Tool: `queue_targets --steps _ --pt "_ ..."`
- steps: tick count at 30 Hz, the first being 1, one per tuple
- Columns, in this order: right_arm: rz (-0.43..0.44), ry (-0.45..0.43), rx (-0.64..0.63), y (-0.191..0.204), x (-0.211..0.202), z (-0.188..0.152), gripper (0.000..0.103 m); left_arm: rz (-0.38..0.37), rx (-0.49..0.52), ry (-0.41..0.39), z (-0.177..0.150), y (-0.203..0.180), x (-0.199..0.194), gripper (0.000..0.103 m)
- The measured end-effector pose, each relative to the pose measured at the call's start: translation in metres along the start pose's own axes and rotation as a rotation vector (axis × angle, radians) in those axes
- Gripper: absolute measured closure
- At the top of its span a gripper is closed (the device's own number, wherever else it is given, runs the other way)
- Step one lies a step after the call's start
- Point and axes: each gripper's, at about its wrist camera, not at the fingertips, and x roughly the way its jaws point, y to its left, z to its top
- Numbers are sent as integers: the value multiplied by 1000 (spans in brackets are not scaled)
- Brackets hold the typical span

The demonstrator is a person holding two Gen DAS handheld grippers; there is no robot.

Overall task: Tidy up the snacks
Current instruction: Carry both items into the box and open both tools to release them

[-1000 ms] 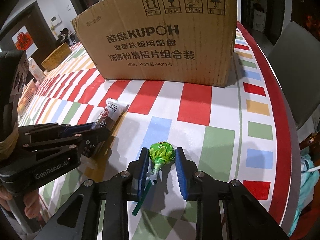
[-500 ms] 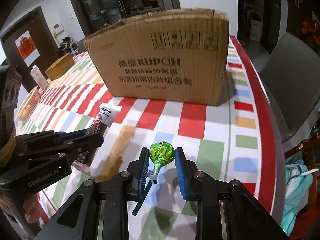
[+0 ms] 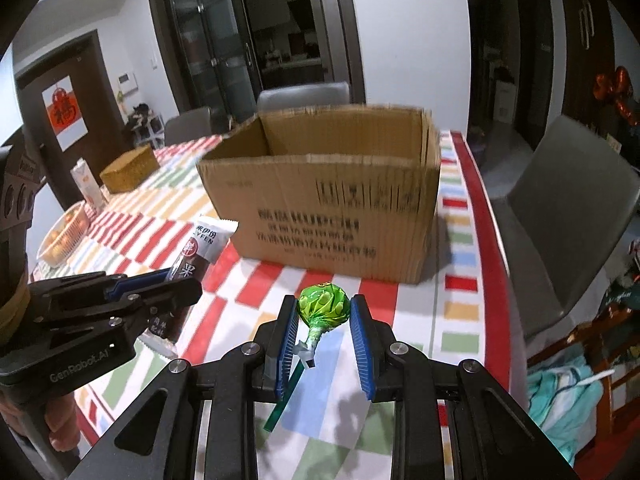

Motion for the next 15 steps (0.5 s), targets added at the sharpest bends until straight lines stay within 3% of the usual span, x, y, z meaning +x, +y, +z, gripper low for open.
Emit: queue_targets --steps 15 --pt "-11 -183 -41 13 -33 73 75 22 7 -141 66 6 -30 85"
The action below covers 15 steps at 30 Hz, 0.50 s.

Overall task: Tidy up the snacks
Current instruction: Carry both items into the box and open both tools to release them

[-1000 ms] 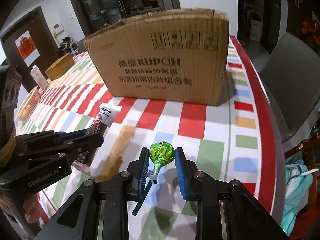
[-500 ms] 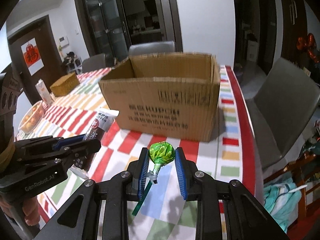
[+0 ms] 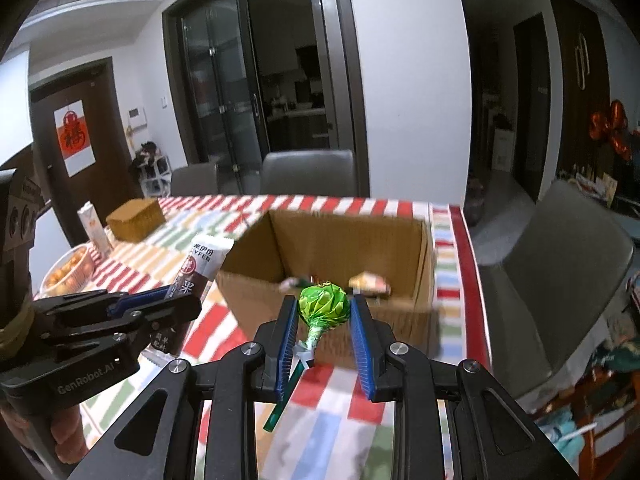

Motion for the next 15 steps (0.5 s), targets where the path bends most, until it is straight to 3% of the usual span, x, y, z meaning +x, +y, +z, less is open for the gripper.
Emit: queue_targets --steps 6,15 --pt "-2 -30 -5 1 7 35 75 13 21 -22 32 7 3 85" --pt "-26 29 -2 -8 38 71 75 13 18 42 71 18 38 85"
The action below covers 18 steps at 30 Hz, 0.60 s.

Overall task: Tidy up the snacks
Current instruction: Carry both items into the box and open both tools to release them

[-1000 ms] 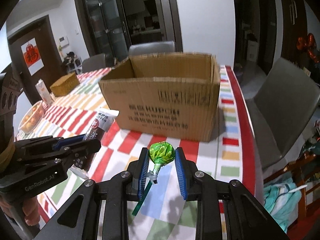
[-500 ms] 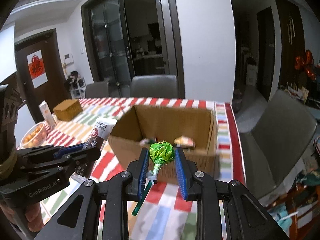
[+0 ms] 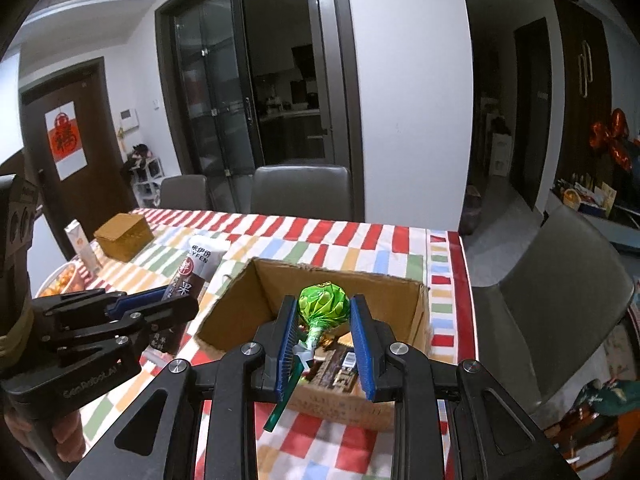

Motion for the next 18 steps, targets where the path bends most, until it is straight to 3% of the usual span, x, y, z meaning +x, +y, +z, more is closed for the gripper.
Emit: queue_targets --steps 14,17,18 --pt "-26 131 63 -33 60 12 75 45 9 122 17 5 69 83" --pt "-39 139 74 -36 67 8 72 73 7 122 14 8 71 66" --pt "-43 143 76 -37 68 6 64 83 9 115 11 10 70 66"
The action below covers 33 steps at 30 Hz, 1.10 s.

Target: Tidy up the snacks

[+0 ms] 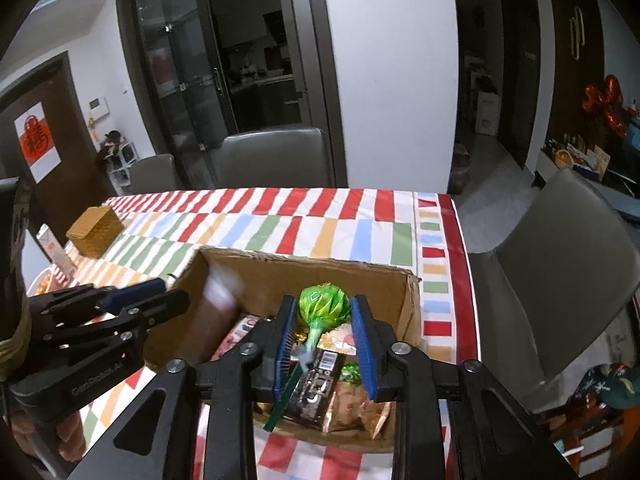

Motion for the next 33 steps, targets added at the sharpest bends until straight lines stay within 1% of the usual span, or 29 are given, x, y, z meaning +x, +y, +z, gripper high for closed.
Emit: queue_targets --steps 1,2,3,4,6,10,12,14,16,18,20,21,22,24,26,27,30,33 --pt "-6 4 2 -1 1 -2 60 9 2 -4 -3 1 -2 66" --pt "-9 2 0 -1 0 -4 60 13 2 -7 -5 2 -4 64" --pt "-14 0 -7 0 -1 -6 60 16 3 -12 -9 2 -8 61" --pt "-20 -1 -15 2 -3 -10 58 24 4 -22 -13 3 -13 59" --pt "-22 -8 -19 4 -9 -15 53 49 8 -45 -21 3 -23 51" --pt "-32 -47 -39 11 -27 -29 45 77 15 -89 -36 3 -43 45" --pt "-39 -73 -46 14 -39 -37 42 91 22 -108 -45 1 -54 40" --pt "-45 -93 -52 17 -51 -45 40 104 28 -130 -53 -1 -64 38" --pt "-53 -109 -56 19 -62 -52 36 109 28 -156 -64 -2 -77 33" --pt "-67 -128 -64 20 -73 -61 32 113 29 -179 -72 -4 -86 26" --pt "-82 -148 -78 23 -84 -70 28 126 36 -198 -81 -6 -94 24" --pt "-92 -159 -86 24 -89 -75 26 130 45 -205 -85 -8 -98 21" --pt "-100 -168 -93 24 -94 -80 25 133 51 -212 -89 -10 -101 20" --pt "-106 -177 -94 25 -102 -88 25 150 58 -231 -97 -12 -108 13" --pt "-119 -187 -84 25 -110 -97 24 163 68 -248 -106 -15 -115 10" --pt "-126 -195 -78 25 -113 -100 22 164 68 -253 -110 -16 -117 8" --pt "-148 -210 -63 23 -124 -114 19 154 54 -264 -124 -18 -126 5" --pt "-143 -204 -49 23 -131 -127 19 164 67 -283 -137 -23 -134 2"
